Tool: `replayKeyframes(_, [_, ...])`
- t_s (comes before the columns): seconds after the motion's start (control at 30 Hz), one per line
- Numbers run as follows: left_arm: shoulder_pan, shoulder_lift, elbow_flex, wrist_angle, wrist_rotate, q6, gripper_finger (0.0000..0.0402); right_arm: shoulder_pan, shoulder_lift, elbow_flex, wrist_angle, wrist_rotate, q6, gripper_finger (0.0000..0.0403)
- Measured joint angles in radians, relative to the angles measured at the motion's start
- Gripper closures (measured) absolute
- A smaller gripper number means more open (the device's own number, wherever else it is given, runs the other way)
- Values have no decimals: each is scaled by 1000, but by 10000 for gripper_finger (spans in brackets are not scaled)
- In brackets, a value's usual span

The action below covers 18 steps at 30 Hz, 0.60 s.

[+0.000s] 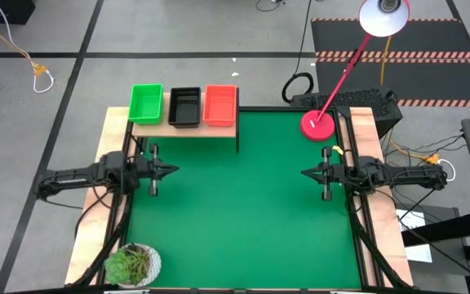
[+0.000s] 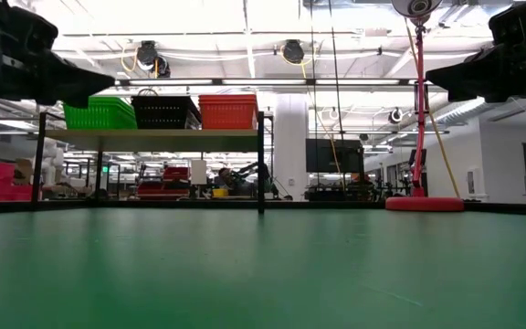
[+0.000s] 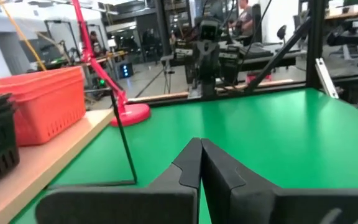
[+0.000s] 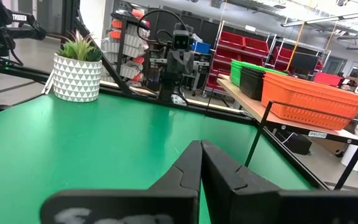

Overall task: Stack baskets on shelf by color
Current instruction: Return to Home Position

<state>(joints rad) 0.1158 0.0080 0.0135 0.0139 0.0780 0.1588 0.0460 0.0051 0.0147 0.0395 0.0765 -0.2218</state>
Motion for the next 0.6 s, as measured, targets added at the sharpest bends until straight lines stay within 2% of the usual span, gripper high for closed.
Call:
replayKeyframes(0.17, [4, 13, 0, 0, 0, -3, 398, 0, 0, 0, 0, 0, 0, 401])
replayKeyframes(0.6, [4, 13, 0, 0, 0, -3, 365, 0, 0, 0, 1, 0, 0, 401])
